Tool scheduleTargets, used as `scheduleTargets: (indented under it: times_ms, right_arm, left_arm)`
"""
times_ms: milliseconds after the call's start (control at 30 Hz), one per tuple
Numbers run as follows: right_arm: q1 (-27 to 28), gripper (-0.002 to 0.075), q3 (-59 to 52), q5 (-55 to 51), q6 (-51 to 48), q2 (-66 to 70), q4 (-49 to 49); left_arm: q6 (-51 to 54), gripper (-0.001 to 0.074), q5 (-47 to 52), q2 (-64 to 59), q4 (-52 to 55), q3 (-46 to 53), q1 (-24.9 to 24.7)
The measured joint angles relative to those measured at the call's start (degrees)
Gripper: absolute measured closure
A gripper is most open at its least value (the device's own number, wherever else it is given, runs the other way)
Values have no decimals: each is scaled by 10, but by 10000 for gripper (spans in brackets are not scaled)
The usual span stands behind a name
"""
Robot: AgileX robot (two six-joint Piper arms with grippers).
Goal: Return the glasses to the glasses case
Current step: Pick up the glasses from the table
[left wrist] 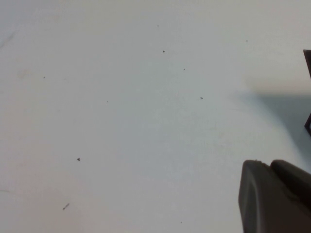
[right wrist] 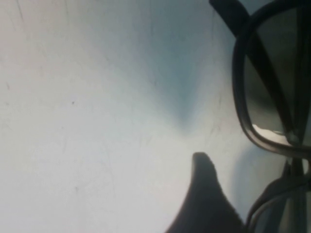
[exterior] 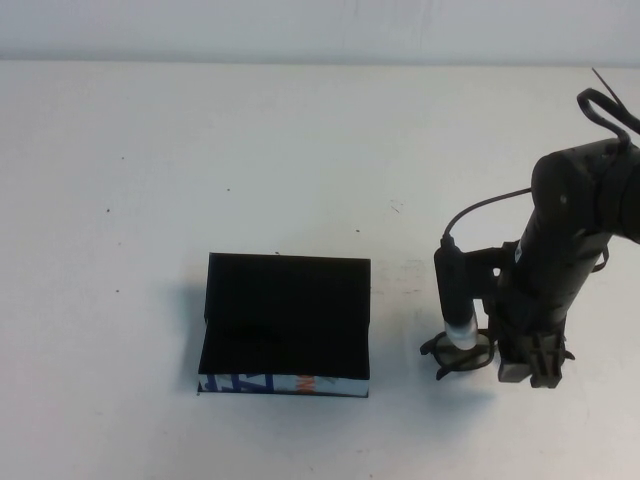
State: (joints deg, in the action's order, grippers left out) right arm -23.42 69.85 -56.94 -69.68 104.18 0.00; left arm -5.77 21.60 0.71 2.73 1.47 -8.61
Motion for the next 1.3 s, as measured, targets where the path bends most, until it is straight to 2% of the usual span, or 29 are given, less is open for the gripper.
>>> scheduleTargets:
  times_ms: [300, 600, 1300]
  right_arm:
    - [0, 318, 0, -2, 22, -25, -18]
    - [0, 317, 0, 49, 16, -22, -21]
    - [11, 317, 40, 4, 13, 25, -29]
  left_arm:
    - [0, 735, 0, 0, 0, 0, 0]
    - [0, 735, 0, 0, 0, 0, 0]
    - [0, 734, 0, 0, 0, 0, 0]
